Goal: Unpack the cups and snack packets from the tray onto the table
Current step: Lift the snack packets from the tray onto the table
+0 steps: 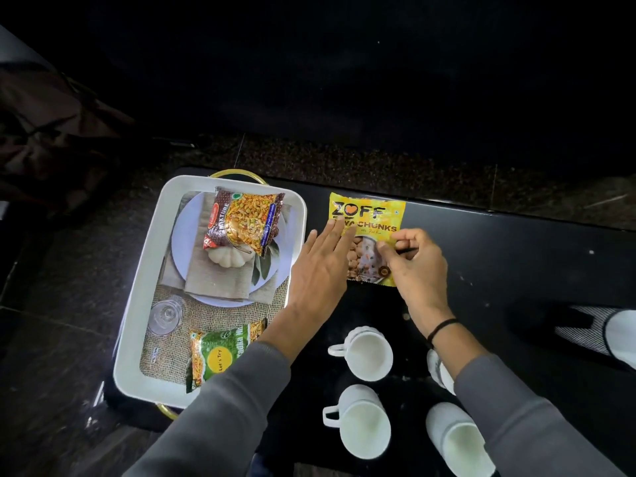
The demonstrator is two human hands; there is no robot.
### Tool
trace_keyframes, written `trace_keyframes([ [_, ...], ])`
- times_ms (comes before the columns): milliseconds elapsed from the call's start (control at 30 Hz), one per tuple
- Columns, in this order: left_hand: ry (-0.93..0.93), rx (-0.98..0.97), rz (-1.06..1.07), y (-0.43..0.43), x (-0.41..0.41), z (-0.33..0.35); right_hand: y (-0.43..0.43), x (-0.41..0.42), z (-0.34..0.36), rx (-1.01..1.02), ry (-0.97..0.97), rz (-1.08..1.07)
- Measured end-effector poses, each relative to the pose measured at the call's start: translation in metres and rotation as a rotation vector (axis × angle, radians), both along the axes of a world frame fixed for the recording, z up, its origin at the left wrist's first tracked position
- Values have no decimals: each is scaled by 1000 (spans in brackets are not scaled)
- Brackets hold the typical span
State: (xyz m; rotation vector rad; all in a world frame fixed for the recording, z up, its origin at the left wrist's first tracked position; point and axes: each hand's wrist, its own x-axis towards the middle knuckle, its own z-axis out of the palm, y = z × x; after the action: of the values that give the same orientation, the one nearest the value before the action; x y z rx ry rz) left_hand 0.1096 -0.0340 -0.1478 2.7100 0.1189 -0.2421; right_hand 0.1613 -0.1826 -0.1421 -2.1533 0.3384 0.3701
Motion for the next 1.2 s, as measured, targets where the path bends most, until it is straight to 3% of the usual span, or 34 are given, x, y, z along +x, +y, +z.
trace_keyframes([
  [200, -76, -140, 113, 12, -8, 30, 40, -12, 30, 152, -10, 87],
  [300, -136, -195, 257, 30, -17, 42, 72, -15, 35, 190, 44, 193],
  [433, -167, -114, 421, 65, -34, 44, 120, -14, 29, 195, 177, 332],
  [500, -148, -156, 598, 86, -41, 43, 143, -14, 25, 168, 246, 330],
  [600, 40, -390, 900, 114, -44, 40, 166, -9, 18, 98, 284, 264],
  [700, 221, -704, 1070, 127, -42, 39, 177, -4, 13, 86, 326, 226],
  [867, 227, -1070, 1302, 130, -38, 33, 177, -7, 11, 95, 279, 256],
  [933, 180, -1166, 1336, 130, -34, 29, 175, -11, 14, 214, 304, 223],
  [1067, 53, -1593, 1451, 128, -27, 30, 162, -23, 26, 458, 379, 225],
  [1200, -27, -1526, 1282, 126, -31, 31, 138, -24, 34, 520, 409, 197],
])
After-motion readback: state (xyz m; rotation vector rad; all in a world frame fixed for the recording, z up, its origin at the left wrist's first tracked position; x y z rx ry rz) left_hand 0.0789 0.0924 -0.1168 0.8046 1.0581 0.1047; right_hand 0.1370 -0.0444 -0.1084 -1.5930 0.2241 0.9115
